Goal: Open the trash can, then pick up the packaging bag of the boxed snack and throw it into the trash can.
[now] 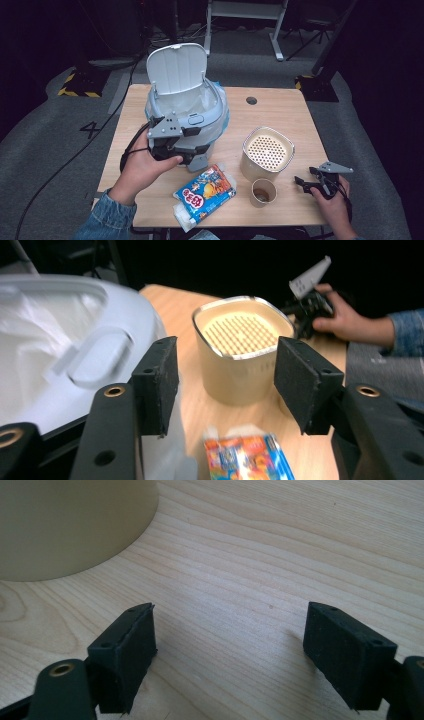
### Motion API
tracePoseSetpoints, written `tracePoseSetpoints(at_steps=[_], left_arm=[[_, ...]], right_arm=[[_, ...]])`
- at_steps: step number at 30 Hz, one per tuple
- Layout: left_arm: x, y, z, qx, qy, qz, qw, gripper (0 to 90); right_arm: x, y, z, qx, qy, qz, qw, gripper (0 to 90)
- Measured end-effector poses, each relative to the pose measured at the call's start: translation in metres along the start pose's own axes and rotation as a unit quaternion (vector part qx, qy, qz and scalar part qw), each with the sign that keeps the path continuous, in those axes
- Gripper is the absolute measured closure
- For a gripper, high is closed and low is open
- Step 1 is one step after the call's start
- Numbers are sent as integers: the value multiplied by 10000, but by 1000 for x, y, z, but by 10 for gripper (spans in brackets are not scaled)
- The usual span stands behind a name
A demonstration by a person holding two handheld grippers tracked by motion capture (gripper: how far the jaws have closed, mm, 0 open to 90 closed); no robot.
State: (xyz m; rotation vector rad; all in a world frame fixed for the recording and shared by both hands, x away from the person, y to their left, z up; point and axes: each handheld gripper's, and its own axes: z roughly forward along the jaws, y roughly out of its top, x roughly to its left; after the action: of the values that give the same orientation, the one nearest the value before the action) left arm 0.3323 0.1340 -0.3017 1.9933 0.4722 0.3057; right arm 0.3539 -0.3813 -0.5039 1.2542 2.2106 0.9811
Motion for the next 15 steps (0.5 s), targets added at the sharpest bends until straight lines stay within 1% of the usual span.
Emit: tracePoseSetpoints(at_steps=[4,7,10,11,15], left_arm=[[-4,-17,-1,152,7,-59,9999,418],[-5,-31,0,262,6,-153,9995,420],[-6,-47,7,307,-39,-318,9990,420],[-6,-53,10,339,-69,-390,9986,420],[-4,-75,22,519,-97,-572,9970,420]], right_arm=[[0,0,0,1,3,8,10000,211],[0,0,0,3,3,13,10000,211],[0,0,0,4,2,14,10000,211],[0,0,0,3,2,12,10000,211],[0,0,0,4,3,13,10000,211]])
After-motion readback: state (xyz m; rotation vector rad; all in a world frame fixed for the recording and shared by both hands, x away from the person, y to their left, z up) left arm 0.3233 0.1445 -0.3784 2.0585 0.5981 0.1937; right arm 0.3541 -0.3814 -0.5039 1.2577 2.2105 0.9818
